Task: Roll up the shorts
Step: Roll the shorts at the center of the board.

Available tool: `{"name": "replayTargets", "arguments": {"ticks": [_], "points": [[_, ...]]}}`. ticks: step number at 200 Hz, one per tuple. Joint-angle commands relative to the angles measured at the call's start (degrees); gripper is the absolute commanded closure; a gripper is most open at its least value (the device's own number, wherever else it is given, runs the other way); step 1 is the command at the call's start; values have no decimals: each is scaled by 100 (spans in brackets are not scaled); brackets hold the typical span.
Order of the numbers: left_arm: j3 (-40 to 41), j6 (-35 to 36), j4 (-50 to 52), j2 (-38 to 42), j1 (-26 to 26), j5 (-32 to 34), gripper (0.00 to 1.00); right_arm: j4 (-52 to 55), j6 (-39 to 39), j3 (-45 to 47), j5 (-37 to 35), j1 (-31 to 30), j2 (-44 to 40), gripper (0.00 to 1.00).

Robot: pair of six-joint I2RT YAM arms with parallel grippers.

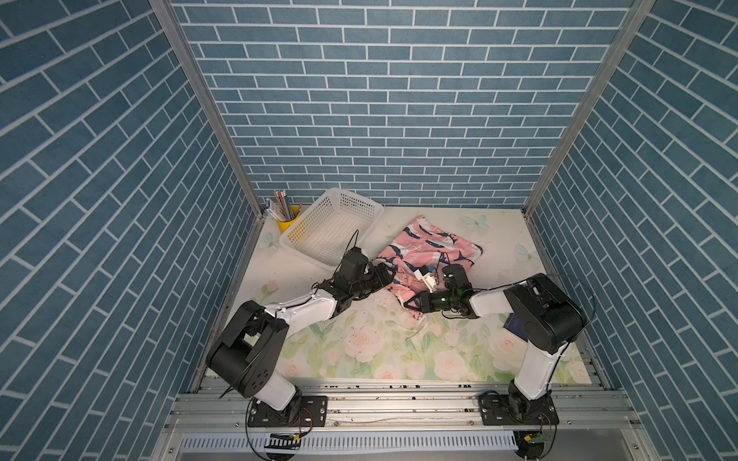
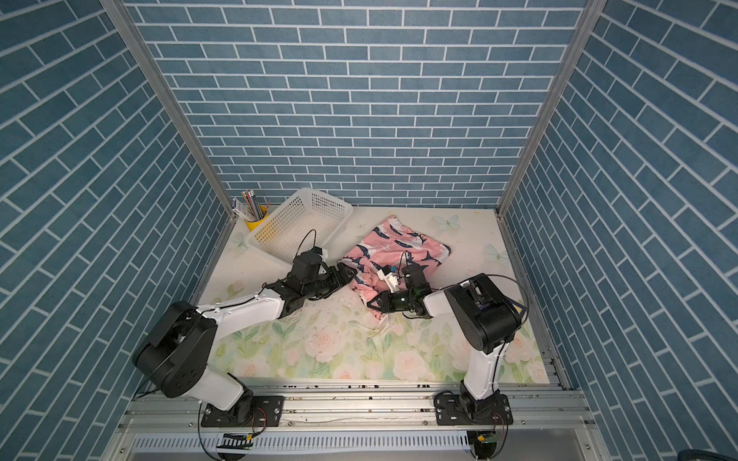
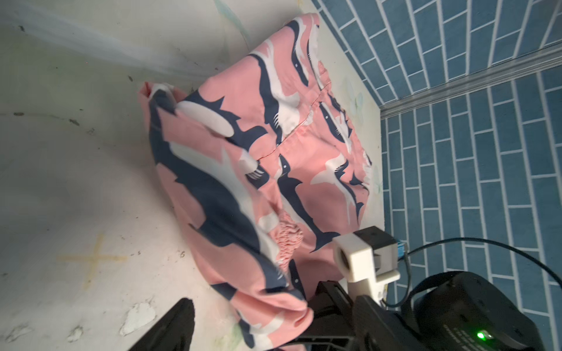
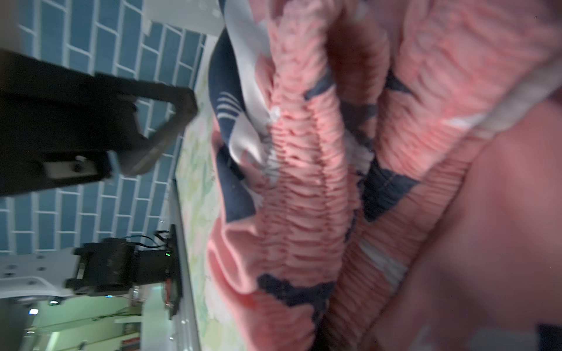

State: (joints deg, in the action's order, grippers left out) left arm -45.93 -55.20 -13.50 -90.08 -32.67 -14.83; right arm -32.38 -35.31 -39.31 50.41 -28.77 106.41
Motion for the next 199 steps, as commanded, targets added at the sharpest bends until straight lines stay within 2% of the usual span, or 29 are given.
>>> {"name": "replayTargets", "arguments": {"ticks": [1,61,96,118,139,149,173,182,190,199], "points": [[13,247,-69,-351,-84,17,13,-1647,-1438,187,803,217,327,100],[-489,378,-1040,-1527,-152,108,12,-1464,-1409,116,982,287,554,100],[-550,217,-1768,-1929,-87,128,13,-1413,-1458,121,1015,326,669,100],[-814,185,-1782,-2260,-65,96,18,-1429,-1521,134,1062,346,752,100],[-1052,67,-1719,-2566,-65,10,37,-1473,-1583,134,1126,361,824,100],[-1073,-33,-1735,-2633,-66,39,58,-1478,-1638,134,1147,371,853,100],[-1229,-43,-1531,-2686,-56,-8,98,-1490,-1695,168,1125,428,833,100],[-1312,-29,-1378,-2662,-58,-10,100,-1348,-1654,161,1036,479,771,99],[-1381,-26,-1218,-2623,-58,-2,100,-1022,-1446,112,947,512,657,92],[-1507,-18,-985,-2582,-69,-3,100,61,-712,-137,626,507,413,81]]}}
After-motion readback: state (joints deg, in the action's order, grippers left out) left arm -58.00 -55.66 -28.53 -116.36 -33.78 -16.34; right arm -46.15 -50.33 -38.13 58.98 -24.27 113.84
